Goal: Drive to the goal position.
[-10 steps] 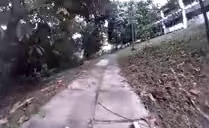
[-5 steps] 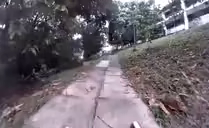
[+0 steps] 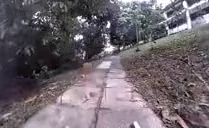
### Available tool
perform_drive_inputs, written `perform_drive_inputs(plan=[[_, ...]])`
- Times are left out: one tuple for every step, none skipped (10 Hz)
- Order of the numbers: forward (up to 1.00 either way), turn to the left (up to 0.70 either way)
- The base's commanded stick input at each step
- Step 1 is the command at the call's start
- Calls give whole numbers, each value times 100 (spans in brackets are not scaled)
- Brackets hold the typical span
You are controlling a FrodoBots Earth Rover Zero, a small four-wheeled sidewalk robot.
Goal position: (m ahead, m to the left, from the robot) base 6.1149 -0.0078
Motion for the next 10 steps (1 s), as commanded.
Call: perform_drive_inputs(plan=[[70,-13],[70,-13],[70,-13],[70,-13],[70,-7],[70,1],[70,1],[70,1],[70,-13],[70,-13]])
